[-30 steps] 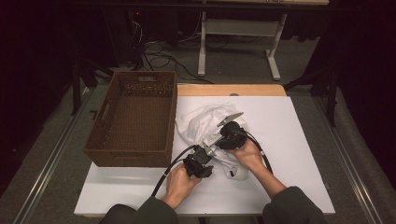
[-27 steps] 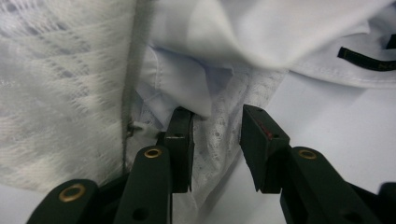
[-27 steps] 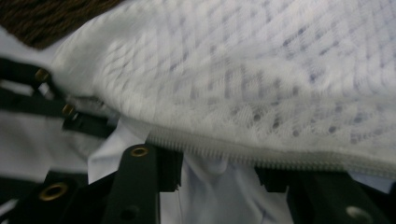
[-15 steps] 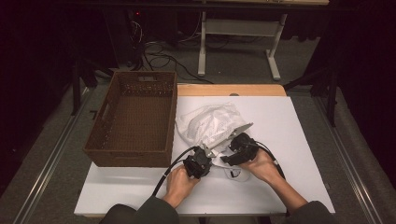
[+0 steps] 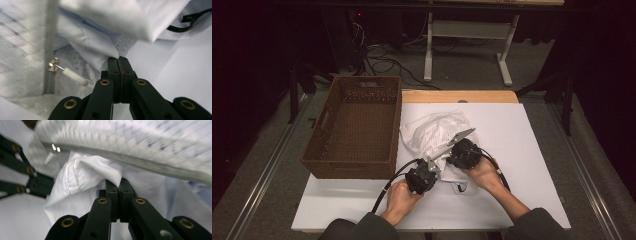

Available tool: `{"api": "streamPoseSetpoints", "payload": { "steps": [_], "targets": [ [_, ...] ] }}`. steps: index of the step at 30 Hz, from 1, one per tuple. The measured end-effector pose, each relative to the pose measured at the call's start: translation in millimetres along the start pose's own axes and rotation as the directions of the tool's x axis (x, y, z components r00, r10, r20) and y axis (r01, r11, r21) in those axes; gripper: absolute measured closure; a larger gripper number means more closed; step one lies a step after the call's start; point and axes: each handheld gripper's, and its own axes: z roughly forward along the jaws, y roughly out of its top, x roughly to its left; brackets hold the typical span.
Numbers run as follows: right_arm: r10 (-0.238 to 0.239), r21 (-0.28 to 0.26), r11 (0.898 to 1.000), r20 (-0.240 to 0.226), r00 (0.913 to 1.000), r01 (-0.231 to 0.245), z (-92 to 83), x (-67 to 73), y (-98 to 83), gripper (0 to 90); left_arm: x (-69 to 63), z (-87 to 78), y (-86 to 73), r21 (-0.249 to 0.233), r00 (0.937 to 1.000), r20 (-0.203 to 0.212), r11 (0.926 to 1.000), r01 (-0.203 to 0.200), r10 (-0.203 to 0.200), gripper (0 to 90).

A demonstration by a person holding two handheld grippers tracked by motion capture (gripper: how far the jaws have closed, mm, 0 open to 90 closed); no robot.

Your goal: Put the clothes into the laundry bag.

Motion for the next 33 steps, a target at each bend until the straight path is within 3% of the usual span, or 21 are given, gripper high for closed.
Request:
{"api": "streamPoseSetpoints", "payload": {
  "steps": [3, 7, 11, 17, 20, 21, 24, 28, 33],
  "targets": [
    [0.005, -0.038, 0.999, 0.001, 1.0, -0.005, -4.4, -0.1, 5.9, 90.0, -0.1, -0.6, -3.3, 0.002, 1.0, -0.003, 1.0, 0.0, 0.0, 89.9],
    [0.0, -0.03, 1.0, 0.014, 0.9999, 0.0, 1.0, -0.4, 13.6, 90.0, 2.5, 0.4, -5.3, 0.007, 0.9998, 0.004, 0.9997, 0.021, -0.021, 89.0],
    [-0.015, -0.004, 1.0, 0.037, 0.9992, 0.015, 10.8, 1.3, 15.1, 90.0, 4.2, -0.5, -5.4, -0.008, 0.9994, -0.006, 0.9994, 0.034, -0.034, 79.7],
    [0.06, -0.029, 0.998, 0.055, 0.9967, -0.058, 13.0, -12.0, 16.9, 90.0, 0.4, 5.9, -5.5, 0.012, 0.9994, -0.024, 0.9996, 0.027, -0.026, 70.5],
    [0.066, -0.032, 0.997, 0.046, 0.9967, -0.065, 14.2, -11.0, 16.9, 89.1, 2.4, 9.9, -5.2, 0.011, 0.9991, -0.028, 0.9994, 0.033, -0.032, 71.4],
    [0.06, -0.03, 0.998, 0.041, 0.9973, -0.059, 14.0, -11.0, 16.1, 86.7, 3.0, 10.7, -5.2, 0.004, 0.999, -0.03, 0.9994, 0.034, -0.034, 73.3],
    [0.082, -0.019, 0.996, -0.019, 0.9965, -0.082, 10.3, -9.8, 12.7, 68.3, 3.8, 11.6, -5.6, -0.004, 0.9991, -0.036, 0.9997, 0.024, -0.024, 81.3],
    [0.059, 0.003, 0.998, -0.034, 0.9977, -0.059, -0.4, -4.2, 0.3, 44.9, 2.5, 11.5, -5.5, -0.003, 0.9992, -0.039, 0.9999, 0.013, -0.013, 88.5],
    [0.019, 0.08, 0.997, -0.016, 0.9997, -0.018, 13.8, 2.0, -3.5, 34.2, -0.5, 6.2, -6.5, -0.002, 0.9996, -0.027, 1.0, 0.009, -0.009, 89.4]
  ]
}}
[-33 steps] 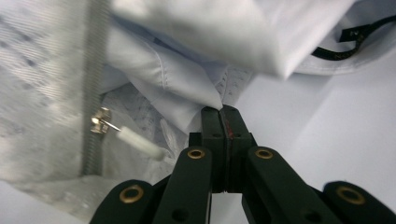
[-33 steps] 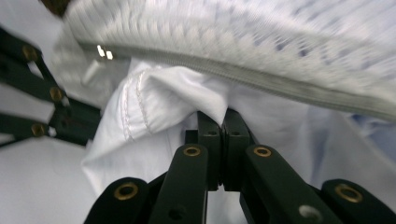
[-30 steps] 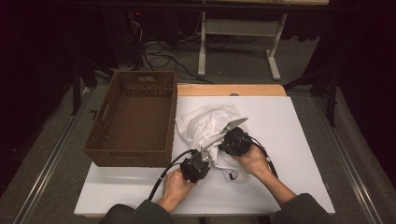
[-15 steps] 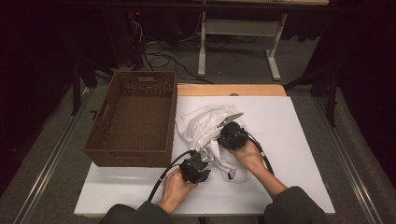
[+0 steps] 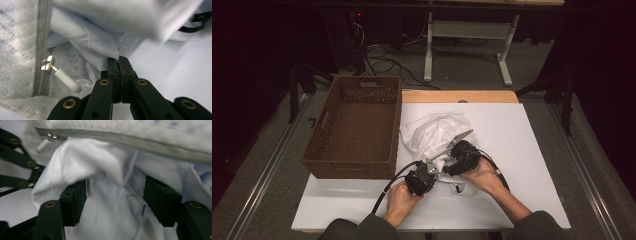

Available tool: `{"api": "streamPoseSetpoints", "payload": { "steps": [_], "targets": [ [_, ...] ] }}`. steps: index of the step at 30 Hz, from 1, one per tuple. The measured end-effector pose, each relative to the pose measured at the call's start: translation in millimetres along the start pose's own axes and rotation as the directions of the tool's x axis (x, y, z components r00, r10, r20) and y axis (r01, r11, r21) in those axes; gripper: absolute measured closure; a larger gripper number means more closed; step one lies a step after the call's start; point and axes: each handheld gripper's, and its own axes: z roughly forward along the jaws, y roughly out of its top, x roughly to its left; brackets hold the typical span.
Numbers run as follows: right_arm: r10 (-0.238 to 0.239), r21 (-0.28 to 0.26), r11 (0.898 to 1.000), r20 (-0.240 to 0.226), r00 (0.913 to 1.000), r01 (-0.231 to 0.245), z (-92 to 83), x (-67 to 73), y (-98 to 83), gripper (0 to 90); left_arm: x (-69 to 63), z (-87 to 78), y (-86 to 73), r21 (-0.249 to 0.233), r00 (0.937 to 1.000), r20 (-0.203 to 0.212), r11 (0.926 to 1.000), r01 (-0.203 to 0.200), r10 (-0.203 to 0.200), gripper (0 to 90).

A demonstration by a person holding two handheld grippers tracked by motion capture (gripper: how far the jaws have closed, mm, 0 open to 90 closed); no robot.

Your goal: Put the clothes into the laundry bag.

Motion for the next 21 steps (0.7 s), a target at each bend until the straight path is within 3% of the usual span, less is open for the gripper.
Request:
{"api": "streamPoseSetpoints", "payload": {
  "steps": [3, 5, 10, 13, 17, 21],
  "targets": [
    [-0.031, 0.041, 0.999, 0.024, 0.9992, 0.03, 17.5, 5.4, 6.9, 34.4, -0.5, -4.0, -0.4, -0.005, 1.0, 0.0, 1.0, -0.005, 0.005, 89.6],
    [-0.041, 0.067, 0.997, 0.046, 0.9981, 0.038, 27.1, 6.2, 10.6, 40.0, 0.0, -4.9, -1.4, -0.002, 1.0, 0.004, 1.0, -0.001, 0.001, 89.7],
    [-0.029, 0.067, 0.997, 0.088, 0.9957, 0.024, 26.5, -0.7, 13.3, 74.7, -1.0, -8.5, -1.2, -0.019, 0.9997, 0.023, 0.9998, 0.001, 0.0, 89.8],
    [-0.003, 0.027, 1.0, 0.063, 0.998, 0.001, 18.3, -3.2, 13.4, 85.3, -1.8, -11.4, -0.8, -0.03, 0.9992, 0.039, 0.9996, -0.003, 0.004, 89.8],
    [0.061, -0.08, 0.995, 0.03, 0.9977, -0.059, -2.4, -10.2, 14.7, 86.8, -3.2, -14.7, 1.0, -0.043, 0.9977, 0.067, 0.999, -0.012, 0.015, 89.7],
    [0.084, -0.124, 0.989, 0.026, 0.9962, -0.08, -13.3, -12.2, 20.3, 87.0, -10.9, -19.7, 3.9, -0.054, 0.9961, 0.075, 0.9976, -0.044, 0.048, 89.7]
  ]
}}
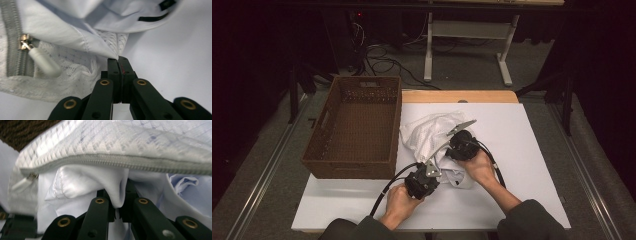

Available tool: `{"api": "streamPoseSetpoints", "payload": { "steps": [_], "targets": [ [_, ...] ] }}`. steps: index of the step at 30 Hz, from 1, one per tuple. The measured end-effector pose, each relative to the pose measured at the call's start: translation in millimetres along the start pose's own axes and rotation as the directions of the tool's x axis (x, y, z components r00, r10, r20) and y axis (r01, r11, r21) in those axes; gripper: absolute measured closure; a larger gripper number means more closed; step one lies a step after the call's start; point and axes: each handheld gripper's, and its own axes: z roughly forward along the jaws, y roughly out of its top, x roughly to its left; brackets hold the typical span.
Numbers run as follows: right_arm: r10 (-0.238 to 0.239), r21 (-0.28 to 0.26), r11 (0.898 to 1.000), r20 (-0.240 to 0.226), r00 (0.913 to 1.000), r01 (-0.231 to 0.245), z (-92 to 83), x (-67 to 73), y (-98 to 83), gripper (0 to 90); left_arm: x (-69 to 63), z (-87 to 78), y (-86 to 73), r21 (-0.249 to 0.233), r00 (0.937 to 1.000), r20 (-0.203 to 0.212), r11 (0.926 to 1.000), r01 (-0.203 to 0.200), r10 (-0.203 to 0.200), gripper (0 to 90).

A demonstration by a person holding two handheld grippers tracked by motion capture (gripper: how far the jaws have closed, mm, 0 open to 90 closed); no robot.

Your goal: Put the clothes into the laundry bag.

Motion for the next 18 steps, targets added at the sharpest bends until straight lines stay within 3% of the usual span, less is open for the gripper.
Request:
{"api": "streamPoseSetpoints", "payload": {
  "steps": [5, 9, 14, 16, 18],
  "targets": [
    [0.002, 0.021, 1.0, 0.04, 0.9992, -0.003, 13.0, 9.3, 11.3, 87.0, -3.8, -10.3, -2.4, 0.002, 0.9997, 0.019, 0.9999, -0.017, 0.017, 89.9],
    [0.007, 0.045, 0.999, 0.112, 0.9937, -0.012, 27.8, 13.8, 25.5, 87.0, -7.3, -21.3, -9.1, 0.001, 0.9994, 0.027, 0.9997, -0.024, 0.024, 90.0],
    [0.052, 0.032, 0.998, 0.184, 0.9816, -0.059, 46.9, 7.5, 38.6, 86.8, -9.2, -34.9, -17.4, -0.004, 0.9997, 0.018, 0.9998, -0.019, 0.02, 90.0],
    [0.085, 0.018, 0.996, 0.218, 0.9722, -0.091, 55.0, 1.7, 40.4, 86.5, -6.3, -35.0, -20.1, 0.001, 0.9999, 0.004, 0.9999, -0.017, 0.017, 90.0],
    [0.085, 0.01, 0.996, 0.228, 0.9699, -0.09, 58.3, 1.1, 40.7, 85.1, -0.7, -32.1, -21.4, 0.012, 1.0, 0.002, 0.9999, 0.002, -0.002, 90.0]
  ]
}}
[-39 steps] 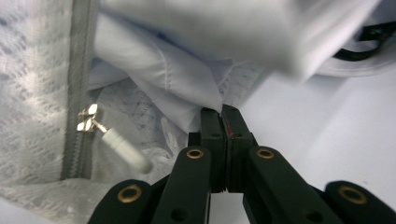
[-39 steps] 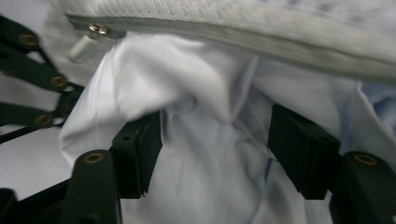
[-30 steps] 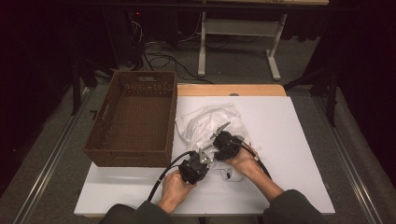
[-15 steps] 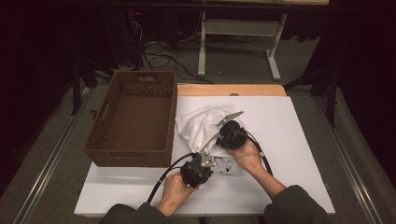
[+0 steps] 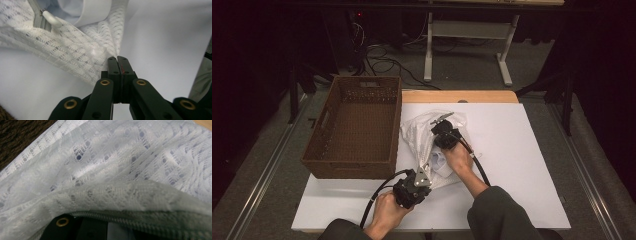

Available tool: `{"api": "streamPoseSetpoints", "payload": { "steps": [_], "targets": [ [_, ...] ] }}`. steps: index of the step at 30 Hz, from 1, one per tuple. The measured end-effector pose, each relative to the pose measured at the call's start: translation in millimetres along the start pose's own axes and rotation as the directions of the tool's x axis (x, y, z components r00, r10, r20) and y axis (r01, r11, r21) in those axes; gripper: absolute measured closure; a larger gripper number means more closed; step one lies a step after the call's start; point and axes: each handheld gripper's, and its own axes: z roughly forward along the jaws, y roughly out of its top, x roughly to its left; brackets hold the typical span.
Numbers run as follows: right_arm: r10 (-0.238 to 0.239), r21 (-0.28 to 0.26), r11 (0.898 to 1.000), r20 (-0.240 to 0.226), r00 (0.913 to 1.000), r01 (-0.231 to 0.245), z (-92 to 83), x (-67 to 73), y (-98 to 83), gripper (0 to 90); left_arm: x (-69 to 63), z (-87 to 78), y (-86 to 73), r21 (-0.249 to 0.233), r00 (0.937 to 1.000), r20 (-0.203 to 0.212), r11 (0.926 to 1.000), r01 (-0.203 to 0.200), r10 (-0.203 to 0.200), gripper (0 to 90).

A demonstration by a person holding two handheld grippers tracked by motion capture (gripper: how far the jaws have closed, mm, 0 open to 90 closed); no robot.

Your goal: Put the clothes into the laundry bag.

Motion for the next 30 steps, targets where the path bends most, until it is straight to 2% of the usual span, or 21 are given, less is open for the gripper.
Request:
{"api": "streamPoseSetpoints", "payload": {
  "steps": [2, 5, 7, 9, 13, 15, 19, 23, 25, 26, 30],
  "targets": [
    [-0.005, -0.004, 1.0, -0.003, 1.0, 0.005, -2.6, 3.0, -0.8, 80.4, 5.4, 5.6, -0.2, 0.019, 0.9998, -0.007, 0.9996, 0.019, -0.019, 89.8],
    [-0.054, -0.002, 0.999, -0.012, 0.9985, 0.054, -12.6, 7.1, -4.4, 70.0, 9.5, 14.0, 0.9, 0.049, 0.999, -0.024, 0.998, 0.039, -0.038, 89.2],
    [-0.108, 0.012, 0.994, -0.013, 0.9941, 0.108, -20.4, 9.7, -9.1, 62.6, 9.2, 17.0, 1.4, 0.06, 0.9987, -0.037, 0.9975, 0.038, -0.036, 88.7],
    [-0.124, 0.014, 0.992, -0.042, 0.9914, 0.125, -30.3, 9.2, -15.1, 56.8, 8.5, 18.4, 1.8, 0.067, 0.9986, -0.04, 0.997, 0.039, -0.036, 87.8],
    [-0.114, -0.013, 0.993, -0.109, 0.9875, 0.113, -54.5, 3.2, -25.7, 49.5, 8.9, 19.4, 1.5, 0.08, 0.998, -0.05, 0.9959, 0.043, -0.039, 87.2],
    [-0.134, -0.03, 0.991, -0.142, 0.9807, 0.131, -68.5, -0.4, -34.4, 46.0, 10.3, 19.2, 0.6, 0.081, 0.9974, -0.053, 0.9954, 0.052, -0.047, 87.2],
    [-0.142, -0.057, 0.989, -0.187, 0.972, 0.134, -89.7, -5.4, -54.4, 42.5, 12.9, 19.1, -0.6, 0.086, 0.9964, -0.059, 0.9941, 0.066, -0.061, 86.7],
    [-0.16, -0.042, 0.987, -0.206, 0.9653, 0.155, -96.6, -9.6, -73.1, 39.1, 11.4, 18.5, 0.0, 0.089, 0.9961, -0.066, 0.994, 0.064, -0.059, 86.9],
    [-0.157, -0.049, 0.987, -0.223, 0.962, 0.15, -98.9, -11.3, -79.8, 38.2, 11.4, 18.5, 0.1, 0.091, 0.996, -0.068, 0.9938, 0.064, -0.058, 86.8],
    [-0.163, -0.06, 0.986, -0.228, 0.96, 0.153, -98.7, -11.9, -81.6, 37.7, 11.7, 19.2, 0.1, 0.091, 0.9956, -0.069, 0.9935, 0.069, -0.063, 86.7],
    [-0.175, -0.021, 0.984, -0.24, 0.9548, 0.175, -88.4, -5.0, -84.8, 34.4, 11.0, 19.2, 1.2, 0.083, 0.9959, -0.062, 0.994, 0.072, -0.067, 81.2]
  ]
}}
